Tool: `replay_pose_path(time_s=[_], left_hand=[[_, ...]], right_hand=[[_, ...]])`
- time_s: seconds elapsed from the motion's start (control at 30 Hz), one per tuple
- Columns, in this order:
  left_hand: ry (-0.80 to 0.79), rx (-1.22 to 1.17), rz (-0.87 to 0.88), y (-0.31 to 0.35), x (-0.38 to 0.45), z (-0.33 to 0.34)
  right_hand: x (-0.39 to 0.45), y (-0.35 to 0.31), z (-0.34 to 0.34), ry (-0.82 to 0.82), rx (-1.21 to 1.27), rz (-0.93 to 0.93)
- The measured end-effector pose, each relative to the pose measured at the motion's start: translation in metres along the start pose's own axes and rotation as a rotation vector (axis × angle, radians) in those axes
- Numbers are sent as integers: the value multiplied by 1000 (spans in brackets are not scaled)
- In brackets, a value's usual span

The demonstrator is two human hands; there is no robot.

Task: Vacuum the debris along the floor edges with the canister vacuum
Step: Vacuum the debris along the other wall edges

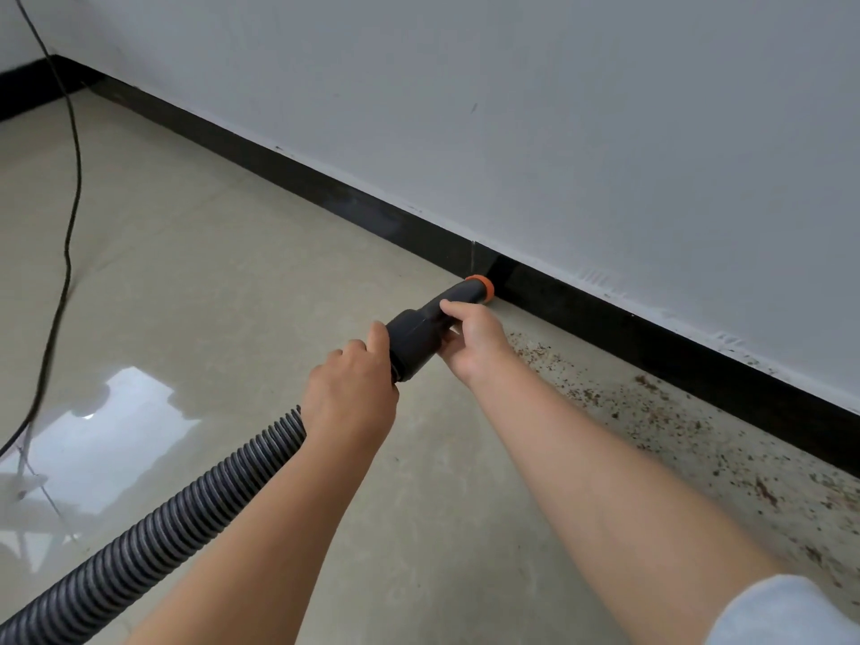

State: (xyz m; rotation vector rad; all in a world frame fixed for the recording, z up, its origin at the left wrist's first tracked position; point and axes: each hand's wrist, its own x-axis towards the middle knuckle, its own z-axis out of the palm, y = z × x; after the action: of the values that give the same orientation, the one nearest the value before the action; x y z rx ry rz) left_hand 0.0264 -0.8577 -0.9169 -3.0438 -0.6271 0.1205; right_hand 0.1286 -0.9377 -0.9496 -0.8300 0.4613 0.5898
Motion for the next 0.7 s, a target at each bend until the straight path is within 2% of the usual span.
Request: replay_pose_path(time_s=[0.4, 0.7], left_hand=[[-27, -51, -184, -28, 8, 3], [-11, -39, -208, -34, 41, 12]], right_hand=[[25, 25, 39, -110, -91, 63], [53, 28, 63, -139, -141, 42]])
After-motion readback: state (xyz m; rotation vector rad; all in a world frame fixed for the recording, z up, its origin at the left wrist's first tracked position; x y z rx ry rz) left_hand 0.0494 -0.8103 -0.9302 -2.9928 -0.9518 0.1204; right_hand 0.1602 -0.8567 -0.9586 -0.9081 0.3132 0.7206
